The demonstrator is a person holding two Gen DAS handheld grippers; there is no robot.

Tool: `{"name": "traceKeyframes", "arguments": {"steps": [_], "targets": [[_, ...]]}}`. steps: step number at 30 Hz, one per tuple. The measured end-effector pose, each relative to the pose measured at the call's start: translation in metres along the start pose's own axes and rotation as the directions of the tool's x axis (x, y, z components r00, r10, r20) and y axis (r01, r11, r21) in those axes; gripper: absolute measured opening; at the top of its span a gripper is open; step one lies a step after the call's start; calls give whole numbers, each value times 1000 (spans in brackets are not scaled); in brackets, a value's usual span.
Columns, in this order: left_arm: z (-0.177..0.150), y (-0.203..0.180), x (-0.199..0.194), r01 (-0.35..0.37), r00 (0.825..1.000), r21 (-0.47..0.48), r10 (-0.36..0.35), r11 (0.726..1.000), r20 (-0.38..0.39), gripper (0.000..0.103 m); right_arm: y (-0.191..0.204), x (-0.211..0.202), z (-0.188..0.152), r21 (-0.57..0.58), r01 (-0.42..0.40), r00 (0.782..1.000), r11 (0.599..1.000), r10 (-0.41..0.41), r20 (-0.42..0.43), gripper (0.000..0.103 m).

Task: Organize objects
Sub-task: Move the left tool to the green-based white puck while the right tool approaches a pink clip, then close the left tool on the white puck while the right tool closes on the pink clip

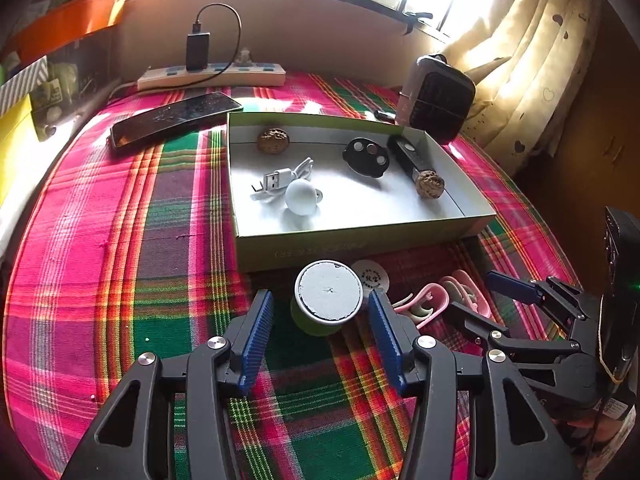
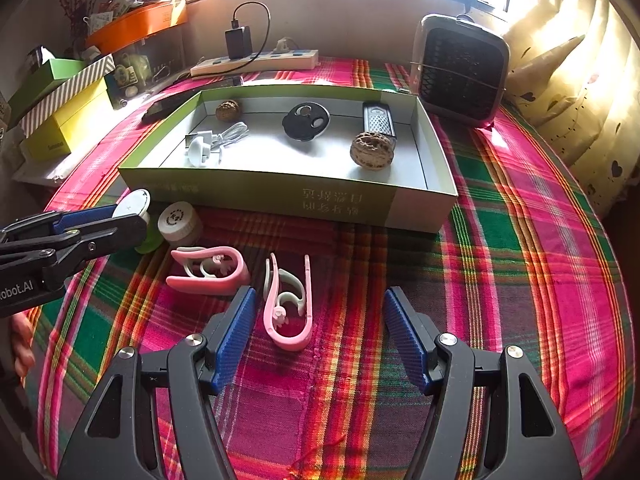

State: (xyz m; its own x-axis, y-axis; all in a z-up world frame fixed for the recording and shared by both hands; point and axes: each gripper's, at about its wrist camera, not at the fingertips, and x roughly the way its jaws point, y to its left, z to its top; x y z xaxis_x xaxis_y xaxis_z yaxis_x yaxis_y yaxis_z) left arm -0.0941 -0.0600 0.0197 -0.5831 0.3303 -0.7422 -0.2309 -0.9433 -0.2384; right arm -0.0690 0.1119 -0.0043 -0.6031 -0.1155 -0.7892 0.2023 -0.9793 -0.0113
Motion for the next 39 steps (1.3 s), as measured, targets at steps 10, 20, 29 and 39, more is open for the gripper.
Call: {"name": "traceKeyframes", "arguments": {"steps": [10, 20, 29, 39], "targets": [[6, 3, 8, -22, 1000, -27, 22, 999, -6, 48, -5, 3, 4, -8, -9, 1000, 1000, 9, 0, 66], [8, 2, 12, -34, 999, -28, 33, 999, -10, 48, -7, 5, 5, -18, -19, 1000, 1000, 19, 0, 66], [9, 3, 11, -26, 1000, -32, 26, 999, 0, 38, -8, 3, 6, -22, -27, 1000, 999, 27, 7, 57], [7, -1, 9, -22, 1000, -25, 22, 999, 3, 32, -3, 0, 5, -39, -58, 998, 998, 59, 14, 40]]}}
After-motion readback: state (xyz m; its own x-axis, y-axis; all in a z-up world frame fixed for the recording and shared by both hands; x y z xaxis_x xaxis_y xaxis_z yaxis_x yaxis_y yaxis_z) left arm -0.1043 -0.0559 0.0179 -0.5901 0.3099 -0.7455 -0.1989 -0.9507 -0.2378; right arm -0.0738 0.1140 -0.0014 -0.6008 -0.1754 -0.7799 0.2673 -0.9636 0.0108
